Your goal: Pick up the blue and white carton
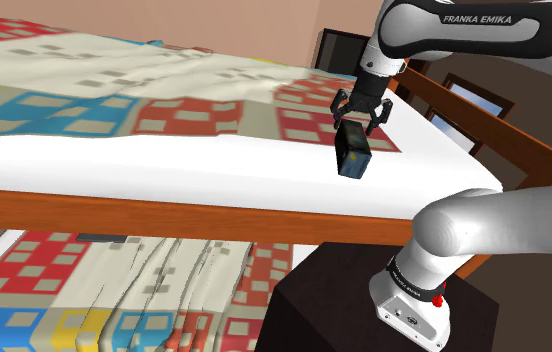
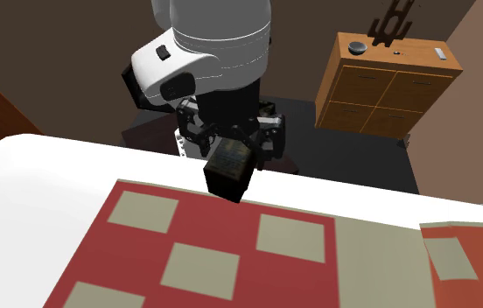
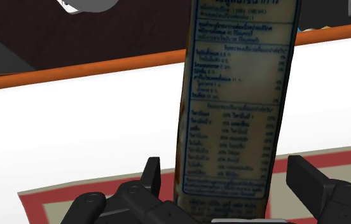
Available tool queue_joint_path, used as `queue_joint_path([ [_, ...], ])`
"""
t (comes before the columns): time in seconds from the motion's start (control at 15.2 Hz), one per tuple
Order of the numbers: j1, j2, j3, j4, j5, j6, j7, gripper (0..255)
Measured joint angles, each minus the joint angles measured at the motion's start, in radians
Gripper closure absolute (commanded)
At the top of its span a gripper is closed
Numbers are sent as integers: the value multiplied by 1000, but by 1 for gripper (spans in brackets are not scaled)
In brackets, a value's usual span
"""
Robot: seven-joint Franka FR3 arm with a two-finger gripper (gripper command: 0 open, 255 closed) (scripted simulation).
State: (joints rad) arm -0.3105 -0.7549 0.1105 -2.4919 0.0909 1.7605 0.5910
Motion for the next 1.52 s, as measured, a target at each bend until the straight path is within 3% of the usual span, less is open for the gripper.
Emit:
queue_joint_path([
  [0.73, 1, -2, 1, 0, 0, -1, 2, 255],
  [1.52, -4, 20, -9, 167, -9, -147, 5, 255],
])
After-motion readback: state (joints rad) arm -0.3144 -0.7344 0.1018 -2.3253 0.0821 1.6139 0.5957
